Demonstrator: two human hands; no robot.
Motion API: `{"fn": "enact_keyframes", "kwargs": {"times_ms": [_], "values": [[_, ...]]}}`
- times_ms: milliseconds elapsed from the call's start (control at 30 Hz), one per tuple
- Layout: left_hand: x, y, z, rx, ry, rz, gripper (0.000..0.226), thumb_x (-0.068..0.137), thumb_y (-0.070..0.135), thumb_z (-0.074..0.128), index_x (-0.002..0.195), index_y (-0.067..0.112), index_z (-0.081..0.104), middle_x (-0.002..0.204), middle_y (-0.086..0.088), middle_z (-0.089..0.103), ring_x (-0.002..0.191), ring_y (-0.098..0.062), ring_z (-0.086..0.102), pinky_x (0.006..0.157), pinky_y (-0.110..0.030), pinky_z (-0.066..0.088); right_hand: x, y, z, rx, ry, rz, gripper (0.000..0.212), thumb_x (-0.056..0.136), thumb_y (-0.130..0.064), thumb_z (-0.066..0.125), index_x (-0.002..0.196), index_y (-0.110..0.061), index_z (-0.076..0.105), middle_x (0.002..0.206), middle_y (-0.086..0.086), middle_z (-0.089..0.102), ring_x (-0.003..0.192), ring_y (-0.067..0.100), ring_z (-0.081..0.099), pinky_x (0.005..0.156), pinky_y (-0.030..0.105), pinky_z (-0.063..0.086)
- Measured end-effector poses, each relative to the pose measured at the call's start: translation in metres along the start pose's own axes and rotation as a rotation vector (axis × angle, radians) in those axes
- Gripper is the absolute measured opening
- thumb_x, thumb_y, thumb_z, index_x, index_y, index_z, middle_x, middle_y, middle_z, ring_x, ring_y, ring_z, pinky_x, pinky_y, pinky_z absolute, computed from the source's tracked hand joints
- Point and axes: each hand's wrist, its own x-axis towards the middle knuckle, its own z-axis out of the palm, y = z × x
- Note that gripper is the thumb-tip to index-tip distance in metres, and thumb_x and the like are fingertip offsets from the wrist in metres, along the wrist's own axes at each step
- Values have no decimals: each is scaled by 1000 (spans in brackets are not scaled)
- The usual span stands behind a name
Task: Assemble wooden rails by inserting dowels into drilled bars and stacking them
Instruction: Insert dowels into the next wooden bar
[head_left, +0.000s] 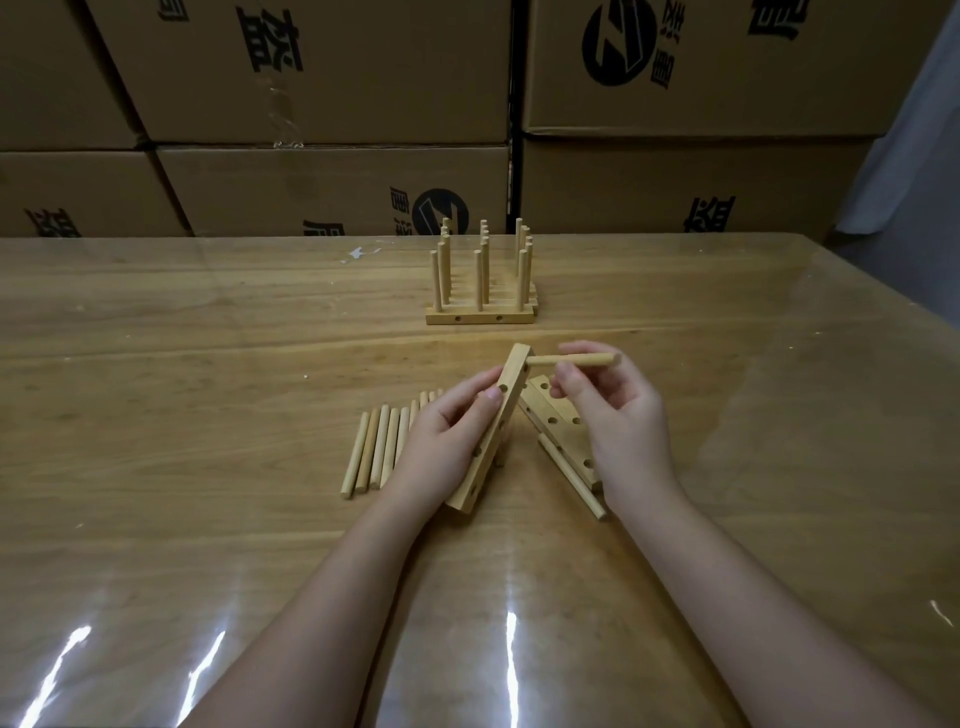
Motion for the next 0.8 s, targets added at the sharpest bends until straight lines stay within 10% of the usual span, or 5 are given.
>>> {"fn": "enact_keyframes", "kwargs": {"times_ms": [367,800], "values": [[0,0,-3,-90,-5,-9,28,96,24,52,120,30,64,80,2,71,71,-12,66,62,-24,53,-6,11,1,-766,-56,-210,29,96,-19,48,121,-20,62,90,1,54,89,18,54,87,35,33],[0,1,-4,-86,12,-1,29,96,25,51,122,32,62,79,4,71,72,-10,66,62,-22,51,-3,11,-2,-866,18,-250,23,94,-19,53,113,-19,65,94,-4,60,91,15,56,77,27,22]]}}
